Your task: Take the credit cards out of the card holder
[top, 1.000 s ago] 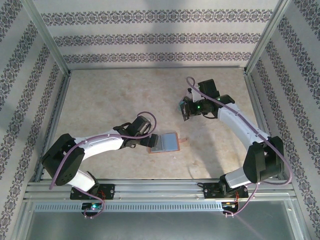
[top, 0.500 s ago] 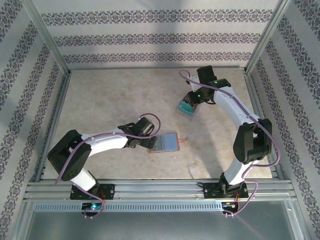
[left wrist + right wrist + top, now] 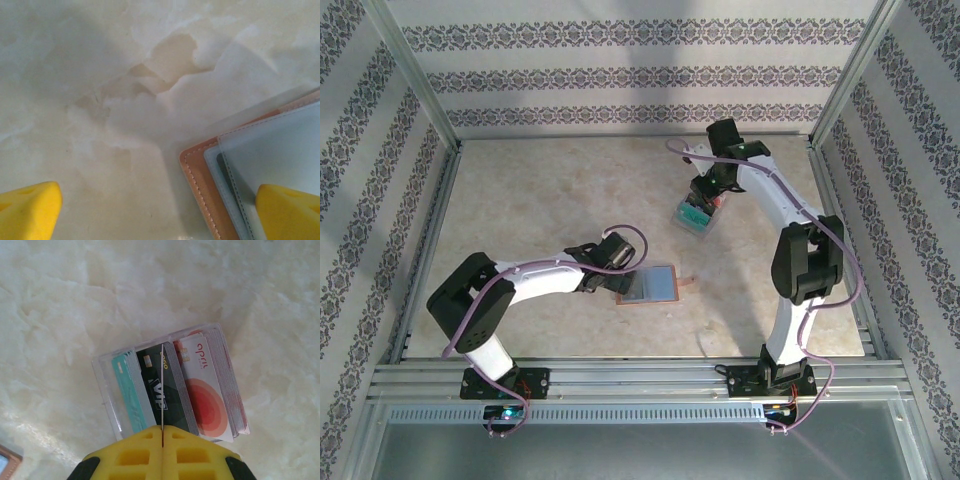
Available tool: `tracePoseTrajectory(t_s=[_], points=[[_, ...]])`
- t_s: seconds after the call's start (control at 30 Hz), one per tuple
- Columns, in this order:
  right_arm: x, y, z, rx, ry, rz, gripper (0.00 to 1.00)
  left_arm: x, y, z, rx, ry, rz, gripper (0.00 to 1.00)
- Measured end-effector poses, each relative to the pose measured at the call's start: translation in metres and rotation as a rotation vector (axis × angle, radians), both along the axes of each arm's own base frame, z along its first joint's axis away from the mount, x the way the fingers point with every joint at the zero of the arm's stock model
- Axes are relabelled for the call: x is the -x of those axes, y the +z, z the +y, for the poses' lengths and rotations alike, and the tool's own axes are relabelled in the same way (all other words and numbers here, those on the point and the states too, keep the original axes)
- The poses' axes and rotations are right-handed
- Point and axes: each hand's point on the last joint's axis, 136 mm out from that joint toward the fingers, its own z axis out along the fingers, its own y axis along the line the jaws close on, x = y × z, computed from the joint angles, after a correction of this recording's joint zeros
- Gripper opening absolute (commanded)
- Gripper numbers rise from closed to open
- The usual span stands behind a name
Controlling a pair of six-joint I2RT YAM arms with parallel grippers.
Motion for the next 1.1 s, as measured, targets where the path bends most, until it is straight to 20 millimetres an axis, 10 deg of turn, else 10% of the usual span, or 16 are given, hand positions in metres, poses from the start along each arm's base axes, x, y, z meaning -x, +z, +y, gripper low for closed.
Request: tracePoseTrajectory(t_s=[1.1], points=[[-0.009,-0.037,-0.005,0.058,0.096,0.104,0.03,-0.004,0.032,0.007,0.003,0.020,-0.063,0.99]])
